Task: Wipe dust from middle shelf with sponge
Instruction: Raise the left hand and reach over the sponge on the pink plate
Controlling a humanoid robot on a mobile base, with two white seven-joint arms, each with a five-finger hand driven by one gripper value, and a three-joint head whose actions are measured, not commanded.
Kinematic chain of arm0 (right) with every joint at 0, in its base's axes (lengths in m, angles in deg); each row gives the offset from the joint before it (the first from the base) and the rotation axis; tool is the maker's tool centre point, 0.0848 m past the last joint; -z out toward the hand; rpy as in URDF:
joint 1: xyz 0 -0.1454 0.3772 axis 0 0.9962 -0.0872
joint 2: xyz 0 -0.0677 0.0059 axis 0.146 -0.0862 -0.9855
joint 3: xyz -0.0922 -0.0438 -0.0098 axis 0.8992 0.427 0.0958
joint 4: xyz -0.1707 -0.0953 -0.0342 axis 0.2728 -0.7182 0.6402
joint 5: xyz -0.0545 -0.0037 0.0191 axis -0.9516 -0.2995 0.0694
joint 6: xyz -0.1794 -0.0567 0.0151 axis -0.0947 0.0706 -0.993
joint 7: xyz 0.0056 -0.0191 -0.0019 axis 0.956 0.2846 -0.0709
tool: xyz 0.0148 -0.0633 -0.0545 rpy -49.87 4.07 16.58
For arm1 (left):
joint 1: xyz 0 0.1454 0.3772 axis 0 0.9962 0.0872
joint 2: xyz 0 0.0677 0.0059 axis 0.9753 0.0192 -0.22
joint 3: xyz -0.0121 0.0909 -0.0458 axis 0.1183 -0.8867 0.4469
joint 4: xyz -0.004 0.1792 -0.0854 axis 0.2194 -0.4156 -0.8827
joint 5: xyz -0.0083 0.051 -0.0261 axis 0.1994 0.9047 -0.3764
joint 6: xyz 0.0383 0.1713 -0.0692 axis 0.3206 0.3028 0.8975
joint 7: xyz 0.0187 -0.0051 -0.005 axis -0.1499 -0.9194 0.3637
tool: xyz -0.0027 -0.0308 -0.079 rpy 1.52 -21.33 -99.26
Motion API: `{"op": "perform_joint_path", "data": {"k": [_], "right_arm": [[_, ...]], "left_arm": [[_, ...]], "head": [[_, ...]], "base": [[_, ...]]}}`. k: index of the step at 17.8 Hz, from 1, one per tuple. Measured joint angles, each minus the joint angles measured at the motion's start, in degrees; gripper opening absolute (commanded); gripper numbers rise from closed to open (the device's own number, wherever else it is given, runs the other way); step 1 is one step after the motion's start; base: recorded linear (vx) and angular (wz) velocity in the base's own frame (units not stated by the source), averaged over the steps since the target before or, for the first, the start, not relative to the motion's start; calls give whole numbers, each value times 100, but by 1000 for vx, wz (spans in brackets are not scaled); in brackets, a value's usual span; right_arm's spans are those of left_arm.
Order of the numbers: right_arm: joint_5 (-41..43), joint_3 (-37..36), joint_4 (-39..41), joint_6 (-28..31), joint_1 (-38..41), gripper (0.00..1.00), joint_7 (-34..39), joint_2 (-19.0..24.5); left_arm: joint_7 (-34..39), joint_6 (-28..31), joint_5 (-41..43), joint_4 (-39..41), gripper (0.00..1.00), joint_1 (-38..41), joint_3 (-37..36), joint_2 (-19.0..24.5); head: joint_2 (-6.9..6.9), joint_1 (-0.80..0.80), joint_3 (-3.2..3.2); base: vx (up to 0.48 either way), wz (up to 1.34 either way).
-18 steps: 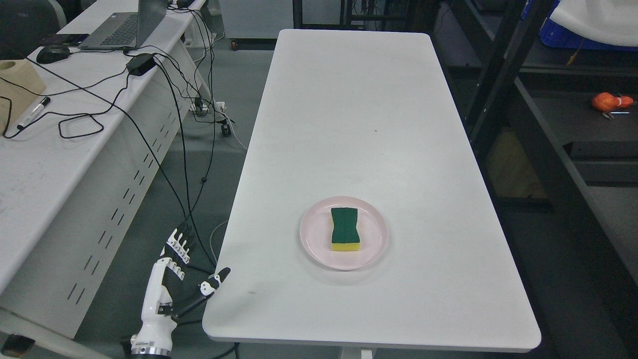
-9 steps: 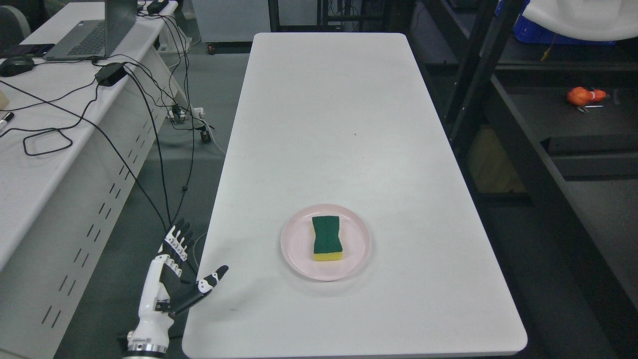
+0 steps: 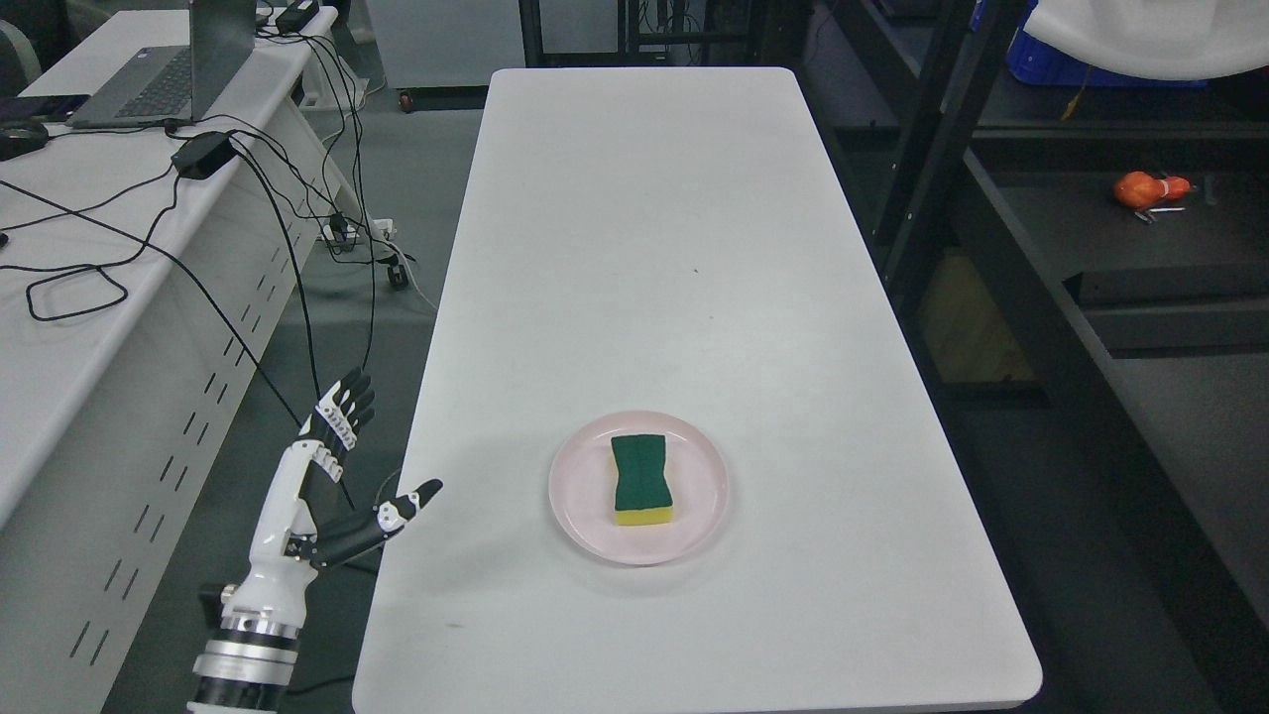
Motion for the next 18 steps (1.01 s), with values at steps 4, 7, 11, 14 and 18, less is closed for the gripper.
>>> {"op": "perform_joint_path", "data": {"k": [4,7,11,14,18], "right_arm": [[0,0,0,0,-1,100,1,0],[0,0,0,0,1,100,1,0],[0,0,0,0,0,100,1,0],[0,0,0,0,-2,100,1,0],[0,0,0,0,-1,100,1,0]], "left_arm": [[-942,-1307,1422,-259,97,-758,62,498],[-1391,-2373,2894,-587,93,-1347,95,762],[-1522,-3001,4725,-1148,93,-2195,66,1002],[-1539,-3095,5461,-1425,93,-2703,-127,1104],[-1541,-3114,6001,-1689,92,-3278,-616,1158]], "head": [[0,0,0],[0,0,0],[0,0,0],[0,0,0],[0,0,0]], "base": [[0,0],[0,0],[0,0],[0,0],[0,0]]}}
